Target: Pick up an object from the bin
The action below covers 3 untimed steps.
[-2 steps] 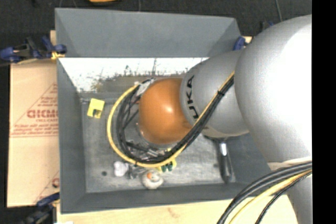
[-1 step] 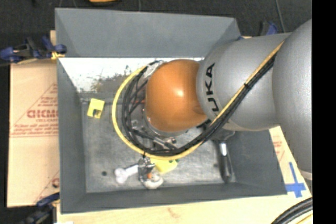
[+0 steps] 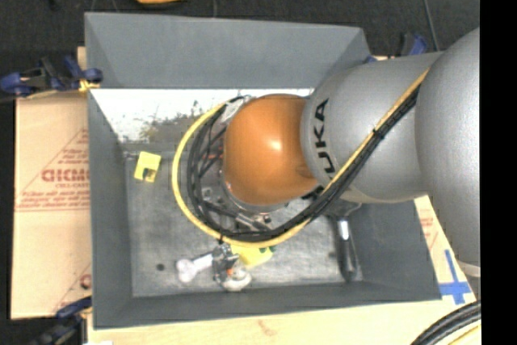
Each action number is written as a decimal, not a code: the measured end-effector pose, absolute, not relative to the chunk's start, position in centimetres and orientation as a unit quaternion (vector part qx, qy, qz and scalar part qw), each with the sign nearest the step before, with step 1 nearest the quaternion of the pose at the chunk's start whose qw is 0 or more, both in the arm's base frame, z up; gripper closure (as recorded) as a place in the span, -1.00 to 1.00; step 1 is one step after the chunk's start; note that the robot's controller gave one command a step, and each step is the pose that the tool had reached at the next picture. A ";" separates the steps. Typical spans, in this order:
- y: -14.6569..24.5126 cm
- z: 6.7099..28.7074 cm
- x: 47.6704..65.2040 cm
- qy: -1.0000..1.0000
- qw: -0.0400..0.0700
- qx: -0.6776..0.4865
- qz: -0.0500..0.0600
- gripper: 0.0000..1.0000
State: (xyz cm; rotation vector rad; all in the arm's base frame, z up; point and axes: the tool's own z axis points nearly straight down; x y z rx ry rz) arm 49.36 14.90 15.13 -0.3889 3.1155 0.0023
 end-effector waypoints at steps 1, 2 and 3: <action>15.4 7.3 47.5 0.986 0.003 -0.169 0.001 1.00; 15.4 7.3 47.5 0.986 0.004 -0.168 0.001 1.00; 16.1 7.3 47.7 0.989 0.004 -0.151 0.000 1.00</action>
Offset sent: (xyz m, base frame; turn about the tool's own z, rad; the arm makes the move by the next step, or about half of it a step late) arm 0.0000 0.0000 0.0000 0.0000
